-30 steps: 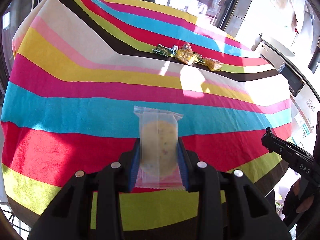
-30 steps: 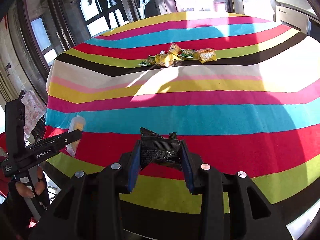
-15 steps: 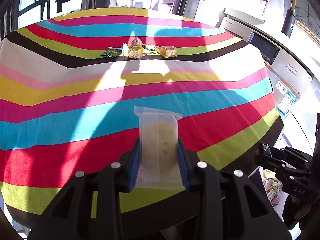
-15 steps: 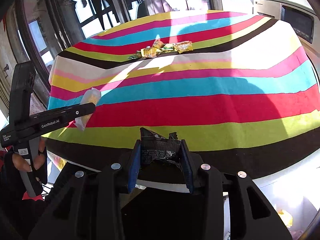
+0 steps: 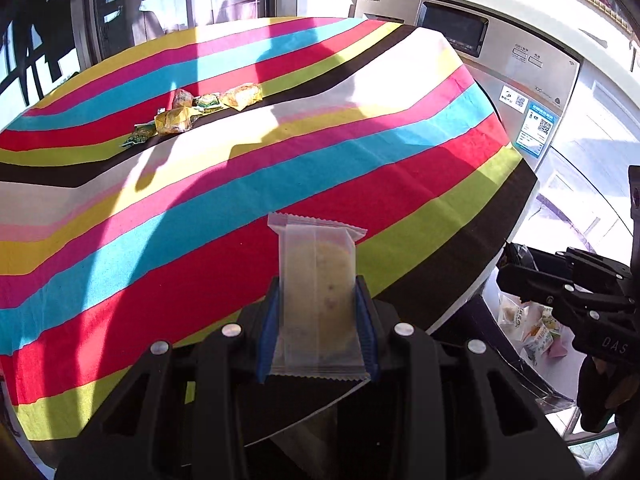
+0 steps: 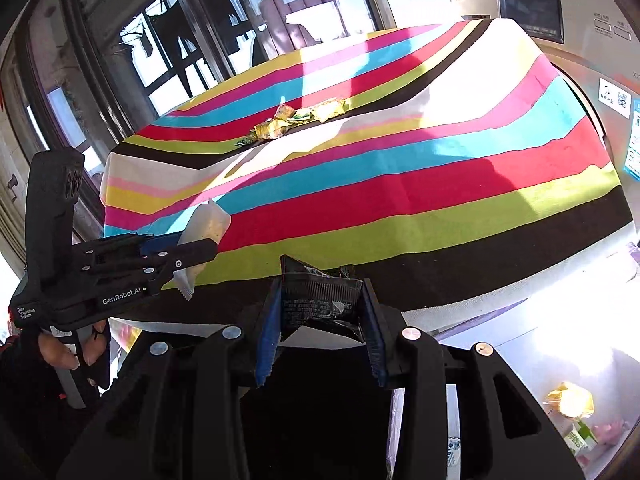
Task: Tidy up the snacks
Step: 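Carry the black wrapper and cookie packet to the clear bin and release both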
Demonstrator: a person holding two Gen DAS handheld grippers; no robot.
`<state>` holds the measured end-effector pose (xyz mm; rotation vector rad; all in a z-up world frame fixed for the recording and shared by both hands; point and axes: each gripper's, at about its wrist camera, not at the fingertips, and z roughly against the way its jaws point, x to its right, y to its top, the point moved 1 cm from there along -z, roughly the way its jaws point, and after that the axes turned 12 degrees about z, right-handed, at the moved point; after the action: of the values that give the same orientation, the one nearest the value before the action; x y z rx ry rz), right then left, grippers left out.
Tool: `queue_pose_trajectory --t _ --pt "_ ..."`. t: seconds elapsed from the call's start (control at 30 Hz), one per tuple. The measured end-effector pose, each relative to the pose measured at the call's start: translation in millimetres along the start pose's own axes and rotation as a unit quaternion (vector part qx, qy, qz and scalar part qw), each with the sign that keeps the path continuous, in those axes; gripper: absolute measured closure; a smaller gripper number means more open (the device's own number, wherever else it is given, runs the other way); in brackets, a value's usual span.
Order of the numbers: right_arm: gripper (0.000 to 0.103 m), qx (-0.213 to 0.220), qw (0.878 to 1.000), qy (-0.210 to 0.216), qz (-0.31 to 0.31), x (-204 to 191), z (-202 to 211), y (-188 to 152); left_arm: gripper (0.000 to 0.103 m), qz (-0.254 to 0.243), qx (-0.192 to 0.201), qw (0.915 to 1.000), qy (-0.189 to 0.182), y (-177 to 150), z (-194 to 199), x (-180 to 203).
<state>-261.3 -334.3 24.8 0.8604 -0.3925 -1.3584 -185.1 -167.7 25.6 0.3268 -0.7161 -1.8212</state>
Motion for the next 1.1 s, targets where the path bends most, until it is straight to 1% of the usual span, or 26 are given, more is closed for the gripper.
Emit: queue_pose_trajectory --t 0.2,0.3,0.47,0.57,0.7,0.83,1.0,1.1 --pt "0.066 0.009 1.0 -0.007 -0.02 15 8 -9 0.068 -0.043 -0.004 0.999 -0.008 0 -1 25" --pt "0.066 0.012 0.999 -0.017 -0.028 24 16 -15 0.068 -0.07 -0.005 0.9974 -0.018 1 -1 43" --pt "0.066 0.022 0.997 -0.047 -0.055 46 33 -27 0.068 -0.117 -0.002 0.9919 -0.05 2 2 82" --pt "0.066 0.021 0.995 -0.071 -0.069 58 44 -38 0.068 -0.143 -0.019 0.9861 -0.083 0 -3 108" --pt "0.066 0.013 0.99 -0.101 -0.098 80 59 -59 0.068 -0.193 -0.053 0.9729 -0.116 -12 -17 151" --pt "0.065 0.009 0.983 -0.131 -0.127 98 77 -80 0.068 -0.22 -0.099 0.9578 -0.157 -30 -31 185" --pt "0.065 -0.003 0.973 -0.173 -0.151 114 95 -104 0.068 -0.285 -0.126 0.9353 -0.168 -54 -41 217" --pt "0.065 -0.004 0.966 -0.193 -0.171 126 102 -114 0.068 -0.318 -0.133 0.9215 -0.179 -68 -40 232"
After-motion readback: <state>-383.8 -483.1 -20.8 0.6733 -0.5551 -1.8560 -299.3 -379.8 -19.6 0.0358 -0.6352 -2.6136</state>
